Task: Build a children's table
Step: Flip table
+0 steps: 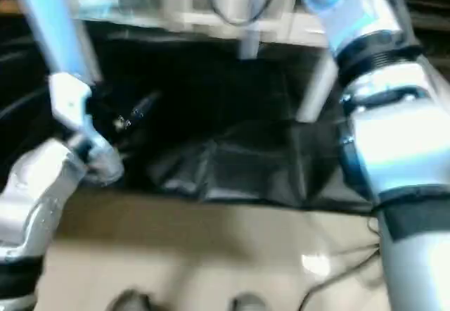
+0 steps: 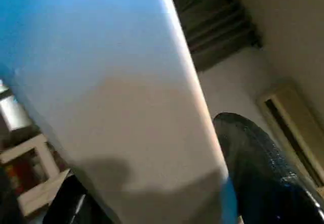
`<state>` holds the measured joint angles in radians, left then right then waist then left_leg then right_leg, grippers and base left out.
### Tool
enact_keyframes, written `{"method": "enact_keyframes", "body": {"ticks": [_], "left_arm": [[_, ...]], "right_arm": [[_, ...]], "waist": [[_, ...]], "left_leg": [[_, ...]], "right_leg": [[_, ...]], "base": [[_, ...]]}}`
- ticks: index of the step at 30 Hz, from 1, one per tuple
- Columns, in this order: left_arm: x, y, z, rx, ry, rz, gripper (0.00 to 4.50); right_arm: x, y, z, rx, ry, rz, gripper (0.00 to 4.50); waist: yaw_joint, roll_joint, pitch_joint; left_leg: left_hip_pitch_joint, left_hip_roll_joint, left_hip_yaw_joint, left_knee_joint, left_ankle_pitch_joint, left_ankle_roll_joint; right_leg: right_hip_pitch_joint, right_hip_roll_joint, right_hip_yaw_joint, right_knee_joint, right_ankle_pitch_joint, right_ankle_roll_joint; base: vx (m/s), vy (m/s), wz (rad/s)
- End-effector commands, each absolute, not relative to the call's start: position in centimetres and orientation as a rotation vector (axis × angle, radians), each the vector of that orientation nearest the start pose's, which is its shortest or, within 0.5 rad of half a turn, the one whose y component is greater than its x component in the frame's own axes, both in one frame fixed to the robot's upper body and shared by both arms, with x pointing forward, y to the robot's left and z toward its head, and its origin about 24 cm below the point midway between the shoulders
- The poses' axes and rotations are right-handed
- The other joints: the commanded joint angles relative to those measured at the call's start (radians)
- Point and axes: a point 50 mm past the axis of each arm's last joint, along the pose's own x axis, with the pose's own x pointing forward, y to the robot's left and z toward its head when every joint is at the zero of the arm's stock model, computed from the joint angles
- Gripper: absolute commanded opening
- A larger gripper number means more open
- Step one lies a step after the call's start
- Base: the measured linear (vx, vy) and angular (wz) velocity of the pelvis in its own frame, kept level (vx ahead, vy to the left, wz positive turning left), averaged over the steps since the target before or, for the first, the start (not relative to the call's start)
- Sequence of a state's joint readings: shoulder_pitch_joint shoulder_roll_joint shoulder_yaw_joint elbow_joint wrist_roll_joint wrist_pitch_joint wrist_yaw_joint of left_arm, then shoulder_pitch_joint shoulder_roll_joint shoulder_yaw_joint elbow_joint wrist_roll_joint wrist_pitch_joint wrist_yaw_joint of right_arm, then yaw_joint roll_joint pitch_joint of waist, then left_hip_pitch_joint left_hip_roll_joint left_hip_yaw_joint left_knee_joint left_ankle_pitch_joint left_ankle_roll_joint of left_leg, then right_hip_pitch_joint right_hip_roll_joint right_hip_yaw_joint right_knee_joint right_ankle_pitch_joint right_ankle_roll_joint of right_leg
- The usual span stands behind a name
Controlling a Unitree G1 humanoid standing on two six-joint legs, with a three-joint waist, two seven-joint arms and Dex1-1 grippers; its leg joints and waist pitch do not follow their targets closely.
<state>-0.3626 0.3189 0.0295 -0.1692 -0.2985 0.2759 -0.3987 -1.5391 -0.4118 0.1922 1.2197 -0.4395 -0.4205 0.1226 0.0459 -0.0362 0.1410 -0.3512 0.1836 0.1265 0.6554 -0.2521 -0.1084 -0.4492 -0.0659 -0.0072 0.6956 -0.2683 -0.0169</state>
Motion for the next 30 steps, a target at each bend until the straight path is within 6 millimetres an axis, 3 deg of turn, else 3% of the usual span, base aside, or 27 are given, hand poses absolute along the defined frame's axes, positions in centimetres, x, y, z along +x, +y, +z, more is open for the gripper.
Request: {"method": "enact_keyframes", "body": {"ticks": [1,2,3,4,5,7,11,16,19,21,24,25,29,30], "left_arm": [[30.1,16.5,16.8,0.105,-0.259,-0.474,2.95],[30.1,16.4,16.9,0.107,-0.265,-0.489,2.95],[30.0,16.3,16.9,0.104,-0.267,-0.495,2.95],[30.0,16.3,16.9,0.103,-0.268,-0.498,2.95],[29.9,16.2,16.9,0.099,-0.27,-0.506,2.95],[29.8,16.2,16.9,0.099,-0.27,-0.505,2.95],[29.8,16.2,16.8,0.11,-0.263,-0.496,2.95],[29.8,16.3,16.7,0.118,-0.261,-0.495,2.95],[29.8,16.3,16.7,0.116,-0.261,-0.501,2.95],[29.8,16.3,16.6,0.112,-0.256,-0.503,2.95],[29.8,16.2,16.5,0.098,-0.249,-0.503,2.95],[29.9,16.1,16.2,0.074,-0.238,-0.486,2.95],[30.0,15.9,16.0,0.056,-0.236,-0.453,2.95],[30.1,15.9,16.0,0.058,-0.237,-0.447,2.95]], "right_arm": [[42.2,-13.8,30.1,-1.001,-0.422,0.253,2.87],[42.2,-13.8,30.1,-1.005,-0.415,0.261,3.01],[42.2,-13.8,30.2,-0.988,-0.419,0.266,3.1],[42.2,-13.8,30.2,-0.982,-0.421,0.267,3.17],[42.1,-13.7,30.3,-0.963,-0.422,0.282,3.24],[42.0,-13.8,30.6,-0.932,-0.432,0.288,3.49],[41.8,-13.9,31.2,-0.961,-0.459,0.298,3.72],[41.3,-13.9,31.9,-1.147,-0.558,0.27,4.15],[40.8,-14.1,32.6,-1.159,-0.642,0.248,4.15],[40.4,-14.2,33.0,-1.154,-0.698,0.258,4.15],[40.0,-14.0,32.9,-1.141,-0.725,0.309,4.15],[39.3,-13.7,32.6,-1.152,-0.811,0.358,4.15],[38.0,-13.6,32.4,-1.19,-0.972,0.398,4.15],[37.7,-13.6,32.4,-1.195,-0.999,0.402,4.15]], "waist": [[-0.016,0.048,-0.066],[-0.021,0.044,-0.051],[-0.023,0.039,-0.046],[-0.023,0.044,-0.04],[-0.03,0.041,-0.038],[-0.034,0.041,-0.036],[-0.03,0.04,-0.04],[-0.03,0.037,-0.034],[-0.036,0.038,-0.034],[-0.04,0.044,-0.041],[-0.042,0.037,-0.04],[-0.047,0.036,-0.042],[-0.043,0.036,-0.057],[-0.045,0.035,-0.061]], "left_leg": [[0.027,0.012,0.01,-0.099,-0.375,0.008],[0.017,0.019,0.011,-0.11,-0.413,0.022],[0.021,0.017,0.011,-0.108,-0.447,0.016],[0.029,0.016,0.01,-0.108,-0.485,0.006],[0.032,0.011,0.008,-0.105,-0.513,-0.003],[0.026,0.01,0.002,-0.107,-0.522,-0.002],[0.014,0.01,0.003,-0.111,-0.452,0.017],[0.013,0.006,0.007,-0.108,-0.414,0.012],[0.012,0.008,0.005,-0.109,-0.431,0.021],[0.004,0.016,0.003,-0.113,-0.411,0.035],[0.003,0.011,0.012,-0.107,-0.367,0.045],[-0.006,0.011,0.014,-0.106,-0.316,0.049],[-0.01,0.009,0.023,-0.099,-0.221,0.06],[-0.014,0.007,0.025,-0.098,-0.228,0.06]], "right_leg": [[0.042,-0.006,0.004,-0.087,-0.088,-0.184],[0.056,-0.014,-0.007,-0.114,-0.161,-0.181],[0.05,-0.013,-0.01,-0.123,-0.248,-0.161],[0.04,-0.016,-0.011,-0.133,-0.328,-0.14],[0.035,-0.019,-0.015,-0.147,-0.416,-0.102],[0.036,-0.025,-0.018,-0.156,-0.472,-0.066],[0.051,-0.038,-0.029,-0.163,-0.423,-0.074],[0.046,-0.039,-0.034,-0.171,-0.474,-0.059],[0.051,-0.04,-0.051,-0.175,-0.477,-0.044],[0.064,-0.046,-0.057,-0.168,-0.387,-0.069],[0.06,-0.048,-0.048,-0.165,-0.358,-0.099],[0.066,-0.051,-0.042,-0.159,-0.328,-0.121],[0.069,-0.045,-0.035,-0.149,-0.255,-0.157],[0.067,-0.04,-0.036,-0.148,-0.266,-0.156]], "base": [[-0.106,-0.044,-0.01],[-0.106,-0.044,-0.01],[-0.075,0.001,-0.05],[-0.053,0.007,-0.01],[-0.053,0.007,-0.01],[0.0,0.0,0.0],[0.0,0.0,0.0],[0.0,0.0,0.0],[0.0,0.0,0.0],[0.0,0.0,0.0],[0.0,0.0,0.0],[0.0,0.0,0.0],[0.0,0.0,0.0],[0.0,0.0,0.0]]}}
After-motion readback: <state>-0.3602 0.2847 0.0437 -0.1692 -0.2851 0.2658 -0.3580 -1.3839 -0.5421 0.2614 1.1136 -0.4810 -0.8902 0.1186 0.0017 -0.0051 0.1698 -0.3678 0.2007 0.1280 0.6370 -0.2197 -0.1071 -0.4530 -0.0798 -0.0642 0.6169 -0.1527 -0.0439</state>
